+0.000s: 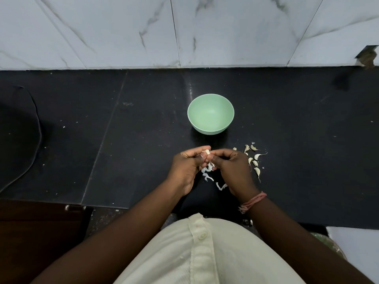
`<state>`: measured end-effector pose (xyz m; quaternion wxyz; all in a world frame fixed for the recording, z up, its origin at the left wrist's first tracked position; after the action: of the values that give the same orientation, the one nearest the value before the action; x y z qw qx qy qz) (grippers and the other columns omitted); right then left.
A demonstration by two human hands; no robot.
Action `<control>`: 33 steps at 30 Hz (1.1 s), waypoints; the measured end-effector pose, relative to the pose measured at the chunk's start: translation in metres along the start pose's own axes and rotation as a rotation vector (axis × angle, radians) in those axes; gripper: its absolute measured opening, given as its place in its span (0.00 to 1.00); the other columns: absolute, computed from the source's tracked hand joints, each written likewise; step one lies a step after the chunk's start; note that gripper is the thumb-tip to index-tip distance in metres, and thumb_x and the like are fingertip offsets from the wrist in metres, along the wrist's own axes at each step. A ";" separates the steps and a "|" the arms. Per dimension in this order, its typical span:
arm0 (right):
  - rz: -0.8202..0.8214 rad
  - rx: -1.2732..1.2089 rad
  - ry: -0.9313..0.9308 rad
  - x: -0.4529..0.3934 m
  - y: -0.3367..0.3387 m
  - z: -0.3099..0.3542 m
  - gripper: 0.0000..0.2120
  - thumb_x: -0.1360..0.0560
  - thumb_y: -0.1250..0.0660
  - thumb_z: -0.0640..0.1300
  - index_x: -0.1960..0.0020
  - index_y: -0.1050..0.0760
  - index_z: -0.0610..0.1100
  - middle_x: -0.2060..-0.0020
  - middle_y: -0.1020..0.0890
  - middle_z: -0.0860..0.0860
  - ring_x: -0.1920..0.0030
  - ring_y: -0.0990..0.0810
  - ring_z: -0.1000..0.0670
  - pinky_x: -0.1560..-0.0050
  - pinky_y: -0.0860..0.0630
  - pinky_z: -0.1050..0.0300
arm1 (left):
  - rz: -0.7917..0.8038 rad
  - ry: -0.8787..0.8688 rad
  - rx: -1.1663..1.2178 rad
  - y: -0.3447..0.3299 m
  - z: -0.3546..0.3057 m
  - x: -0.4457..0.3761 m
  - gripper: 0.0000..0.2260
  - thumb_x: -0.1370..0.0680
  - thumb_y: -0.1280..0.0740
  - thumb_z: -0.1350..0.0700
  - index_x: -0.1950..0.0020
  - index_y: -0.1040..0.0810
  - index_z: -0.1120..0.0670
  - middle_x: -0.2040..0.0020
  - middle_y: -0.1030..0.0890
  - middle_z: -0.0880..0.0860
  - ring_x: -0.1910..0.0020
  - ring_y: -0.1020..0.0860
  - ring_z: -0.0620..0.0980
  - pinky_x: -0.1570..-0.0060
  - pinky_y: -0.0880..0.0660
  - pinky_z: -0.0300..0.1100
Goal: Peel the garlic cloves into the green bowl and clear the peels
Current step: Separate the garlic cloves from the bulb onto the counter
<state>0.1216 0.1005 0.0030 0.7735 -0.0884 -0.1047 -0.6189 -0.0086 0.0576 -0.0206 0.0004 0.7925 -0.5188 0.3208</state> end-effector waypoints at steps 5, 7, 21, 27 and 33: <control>-0.025 -0.004 -0.022 0.000 0.000 -0.001 0.05 0.25 0.28 0.34 0.56 0.15 0.40 0.69 0.15 0.48 0.70 0.23 0.54 0.64 0.24 0.62 | -0.031 -0.034 -0.043 -0.001 -0.003 -0.001 0.09 0.21 0.34 0.68 0.50 0.16 0.59 0.58 0.15 0.56 0.64 0.21 0.44 0.60 0.23 0.33; -0.038 -0.017 -0.035 0.001 0.000 -0.002 0.05 0.25 0.28 0.34 0.57 0.15 0.40 0.68 0.15 0.45 0.70 0.23 0.52 0.64 0.23 0.61 | -0.045 -0.045 -0.057 0.000 -0.003 -0.001 0.09 0.21 0.33 0.68 0.51 0.15 0.58 0.59 0.15 0.55 0.65 0.22 0.43 0.60 0.23 0.33; -0.056 0.047 -0.037 -0.006 -0.001 -0.014 0.09 0.19 0.35 0.38 0.55 0.17 0.40 0.70 0.20 0.45 0.70 0.25 0.51 0.64 0.25 0.55 | 0.001 0.010 0.042 0.000 0.005 -0.005 0.09 0.19 0.36 0.67 0.45 0.17 0.60 0.57 0.15 0.55 0.62 0.20 0.45 0.57 0.21 0.33; -0.046 0.376 0.018 -0.012 0.001 -0.013 0.11 0.18 0.39 0.40 0.57 0.22 0.42 0.68 0.22 0.53 0.67 0.25 0.56 0.64 0.32 0.61 | -0.009 0.027 -0.026 -0.003 0.008 -0.004 0.08 0.20 0.36 0.67 0.47 0.17 0.62 0.56 0.16 0.59 0.63 0.22 0.46 0.59 0.22 0.34; 0.087 0.249 -0.086 -0.011 -0.006 -0.021 0.11 0.17 0.41 0.40 0.52 0.22 0.39 0.69 0.20 0.47 0.71 0.25 0.51 0.65 0.27 0.55 | -0.037 -0.024 -0.045 -0.006 -0.002 0.000 0.06 0.22 0.36 0.68 0.51 0.20 0.65 0.63 0.25 0.62 0.74 0.25 0.51 0.71 0.25 0.39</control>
<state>0.1148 0.1046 -0.0199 0.7993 -0.0226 -0.2100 -0.5627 -0.0054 0.0614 -0.0170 0.0180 0.8055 -0.5110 0.2994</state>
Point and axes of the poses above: each hand's wrist, its own x-axis away from the middle knuckle, its own y-axis out of the back of the hand, z = x × y, the point moved 9 cm from there along -x, towards the middle knuckle
